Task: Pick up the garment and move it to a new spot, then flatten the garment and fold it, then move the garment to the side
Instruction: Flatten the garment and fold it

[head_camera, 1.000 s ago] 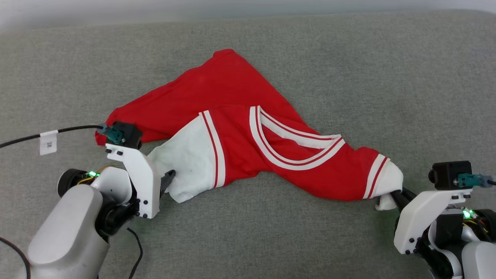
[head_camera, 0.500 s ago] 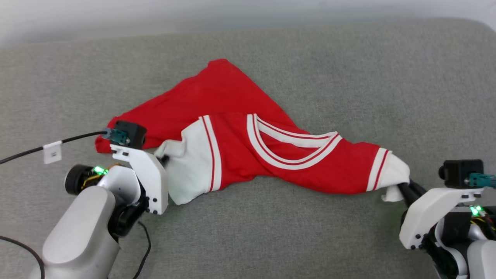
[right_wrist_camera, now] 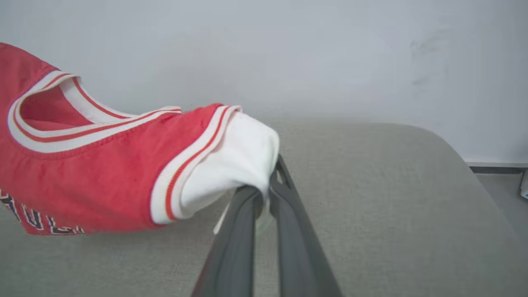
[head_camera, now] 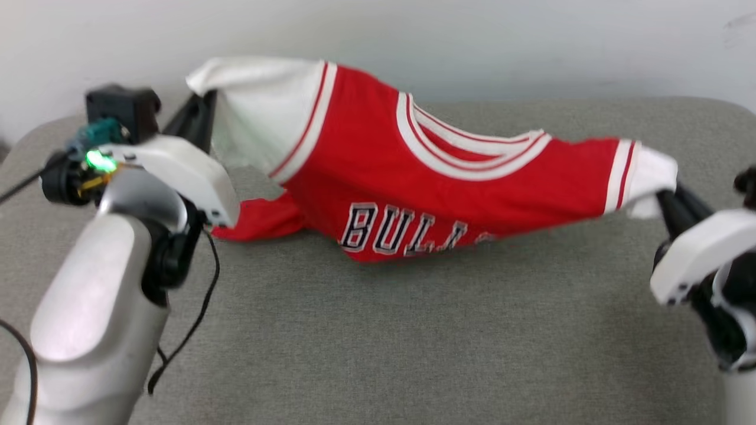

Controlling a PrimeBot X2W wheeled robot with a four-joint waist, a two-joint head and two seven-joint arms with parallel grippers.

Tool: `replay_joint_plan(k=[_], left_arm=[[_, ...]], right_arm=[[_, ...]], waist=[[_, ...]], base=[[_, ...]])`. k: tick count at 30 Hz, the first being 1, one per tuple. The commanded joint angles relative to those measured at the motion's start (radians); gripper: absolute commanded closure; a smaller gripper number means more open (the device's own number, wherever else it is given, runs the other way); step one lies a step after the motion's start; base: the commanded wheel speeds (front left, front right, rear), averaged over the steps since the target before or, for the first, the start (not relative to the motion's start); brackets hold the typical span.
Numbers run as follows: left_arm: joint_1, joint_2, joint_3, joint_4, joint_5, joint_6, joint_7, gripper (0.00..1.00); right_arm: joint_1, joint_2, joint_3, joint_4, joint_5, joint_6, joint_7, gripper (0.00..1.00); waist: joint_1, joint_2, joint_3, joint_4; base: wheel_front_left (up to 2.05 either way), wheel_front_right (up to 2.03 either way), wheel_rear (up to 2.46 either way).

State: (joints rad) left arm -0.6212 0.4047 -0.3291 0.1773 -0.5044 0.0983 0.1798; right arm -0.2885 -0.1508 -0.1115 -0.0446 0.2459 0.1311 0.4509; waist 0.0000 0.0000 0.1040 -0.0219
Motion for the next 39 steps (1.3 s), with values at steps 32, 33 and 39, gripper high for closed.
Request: replay_joint_plan(k=[32, 33, 39], left_arm=[[-0.999, 0.001, 0.102, 0.453, 0.07, -0.068, -0.316, 1.0], [-1.006, 0.002, 0.101, 0.468, 0.07, -0.07, -0.32, 1.0], [-0.997, -0.021, 0.084, 0.562, 0.067, -0.089, -0.358, 1.0]], right_arm=[[-1.302, -0.038, 0.109, 0.555, 0.126, -0.001, -0.296, 1.0], [-1.315, -0.036, 0.119, 0.577, 0.131, -0.001, -0.313, 1.0], [-1.345, -0.049, 0.192, 0.709, 0.162, -0.001, -0.393, 1.0]], waist=[[0.0, 0.0, 0.464, -0.044], [0.0, 0.0, 0.473, -0.047], [0.0, 0.0, 0.528, -0.04]], base=[[0.0, 0.0, 0.0], [0.0, 0.0, 0.0], [0.0, 0.0, 0.0]])
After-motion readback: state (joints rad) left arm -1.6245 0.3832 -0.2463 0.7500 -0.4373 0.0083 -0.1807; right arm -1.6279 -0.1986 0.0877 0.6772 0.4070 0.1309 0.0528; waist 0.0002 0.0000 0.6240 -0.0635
